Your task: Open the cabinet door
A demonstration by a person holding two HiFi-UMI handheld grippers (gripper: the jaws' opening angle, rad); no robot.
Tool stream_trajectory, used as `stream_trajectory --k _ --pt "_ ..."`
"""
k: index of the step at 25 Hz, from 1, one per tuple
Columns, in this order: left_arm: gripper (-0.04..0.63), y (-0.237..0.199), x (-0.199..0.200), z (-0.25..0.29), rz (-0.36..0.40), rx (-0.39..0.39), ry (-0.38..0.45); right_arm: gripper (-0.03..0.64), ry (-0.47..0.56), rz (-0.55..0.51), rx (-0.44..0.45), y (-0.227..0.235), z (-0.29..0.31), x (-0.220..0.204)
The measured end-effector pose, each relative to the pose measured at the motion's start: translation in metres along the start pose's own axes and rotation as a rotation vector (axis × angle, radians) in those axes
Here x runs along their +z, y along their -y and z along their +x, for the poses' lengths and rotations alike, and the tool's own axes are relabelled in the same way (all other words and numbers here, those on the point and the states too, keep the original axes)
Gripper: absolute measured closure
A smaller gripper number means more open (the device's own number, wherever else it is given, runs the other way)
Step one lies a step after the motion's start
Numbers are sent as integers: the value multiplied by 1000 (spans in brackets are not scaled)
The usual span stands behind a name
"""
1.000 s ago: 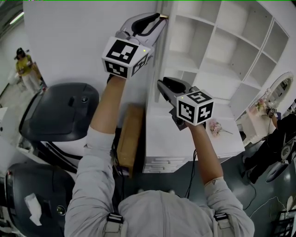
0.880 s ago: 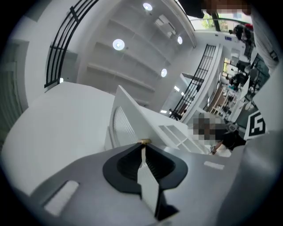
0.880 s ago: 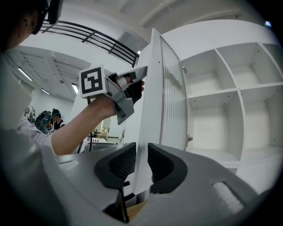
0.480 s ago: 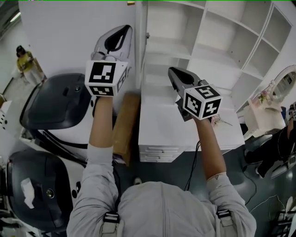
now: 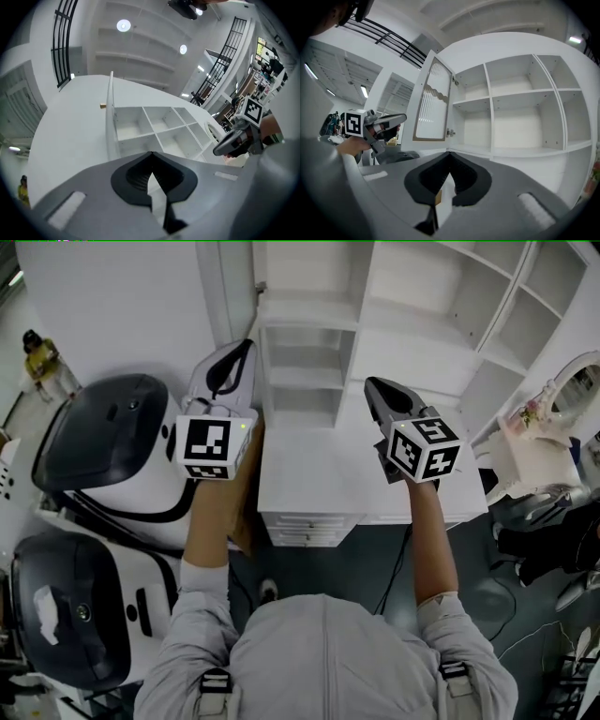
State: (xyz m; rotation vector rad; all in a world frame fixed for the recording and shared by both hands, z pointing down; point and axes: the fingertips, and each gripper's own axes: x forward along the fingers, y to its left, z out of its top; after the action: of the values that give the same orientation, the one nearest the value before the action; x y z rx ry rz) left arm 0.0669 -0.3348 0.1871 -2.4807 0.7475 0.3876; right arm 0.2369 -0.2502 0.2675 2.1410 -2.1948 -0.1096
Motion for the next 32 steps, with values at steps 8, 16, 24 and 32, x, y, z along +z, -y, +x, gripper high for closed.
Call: stream_trajectory --k 8,16,24,32 --pt "578 67 -67 0 -74 -132 -140 615 -61 -81 -84 25 -30 -39" --pt "578 111 -99 -6 -119 -262 -200 615 -87 -79 -133 28 -41 -67" --pt "578 125 -115 -9 -143 -310 -220 617 -136 -75 -182 33 -48 -87" --pt "578 136 -119 -8 -146 -342 -219 617 -160 -84 -191 32 -50 -94"
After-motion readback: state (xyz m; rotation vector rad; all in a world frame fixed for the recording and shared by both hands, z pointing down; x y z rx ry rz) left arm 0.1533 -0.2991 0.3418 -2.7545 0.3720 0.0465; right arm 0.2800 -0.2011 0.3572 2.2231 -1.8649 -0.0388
